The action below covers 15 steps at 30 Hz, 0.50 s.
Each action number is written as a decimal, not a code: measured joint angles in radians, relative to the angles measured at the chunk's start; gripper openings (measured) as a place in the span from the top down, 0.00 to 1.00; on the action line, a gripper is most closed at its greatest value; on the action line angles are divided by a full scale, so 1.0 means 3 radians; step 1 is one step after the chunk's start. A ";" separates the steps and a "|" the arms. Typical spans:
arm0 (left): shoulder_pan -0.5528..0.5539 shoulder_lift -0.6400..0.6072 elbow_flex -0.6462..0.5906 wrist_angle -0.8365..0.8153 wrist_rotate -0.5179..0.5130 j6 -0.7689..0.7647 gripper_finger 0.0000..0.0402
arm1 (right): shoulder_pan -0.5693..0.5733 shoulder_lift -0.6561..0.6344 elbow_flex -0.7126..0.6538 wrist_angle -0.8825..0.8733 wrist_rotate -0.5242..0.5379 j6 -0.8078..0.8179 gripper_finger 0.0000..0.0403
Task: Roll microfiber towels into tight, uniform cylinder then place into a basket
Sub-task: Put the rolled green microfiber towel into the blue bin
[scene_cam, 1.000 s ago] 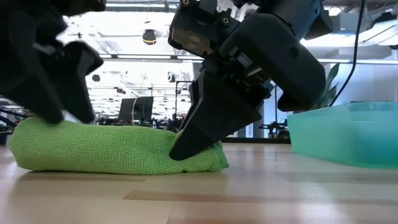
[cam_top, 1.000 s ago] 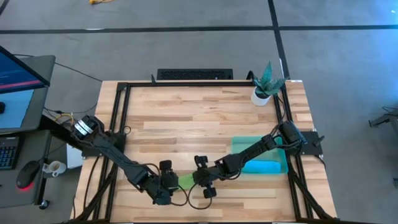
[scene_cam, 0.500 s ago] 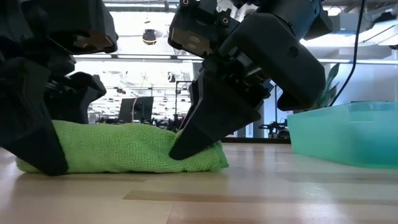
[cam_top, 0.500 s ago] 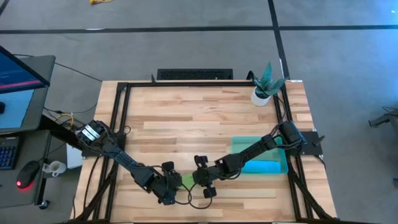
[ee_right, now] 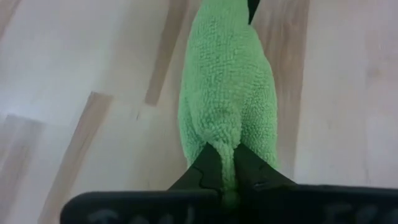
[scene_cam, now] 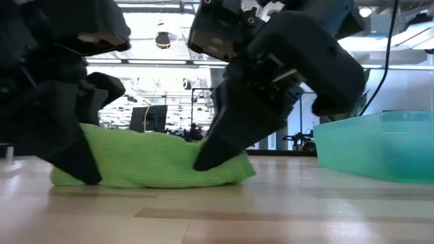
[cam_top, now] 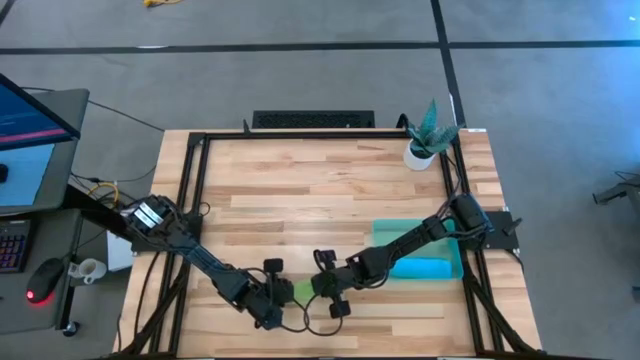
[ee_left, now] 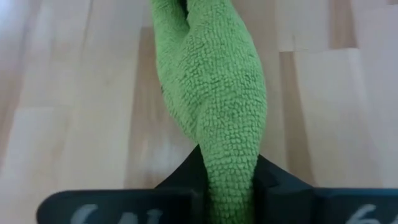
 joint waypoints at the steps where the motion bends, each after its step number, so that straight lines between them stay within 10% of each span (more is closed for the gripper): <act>1: 0.0015 0.0001 0.0027 -0.0024 -0.0010 0.0019 0.92 | 0.0010 -0.0027 -0.0002 -0.0050 0.0029 0.0007 0.94; 15: 0.0400 0.0026 0.0667 -0.0294 -0.0311 0.0886 0.92 | 0.0179 -0.0607 -0.0028 -0.1217 0.0826 0.0108 0.95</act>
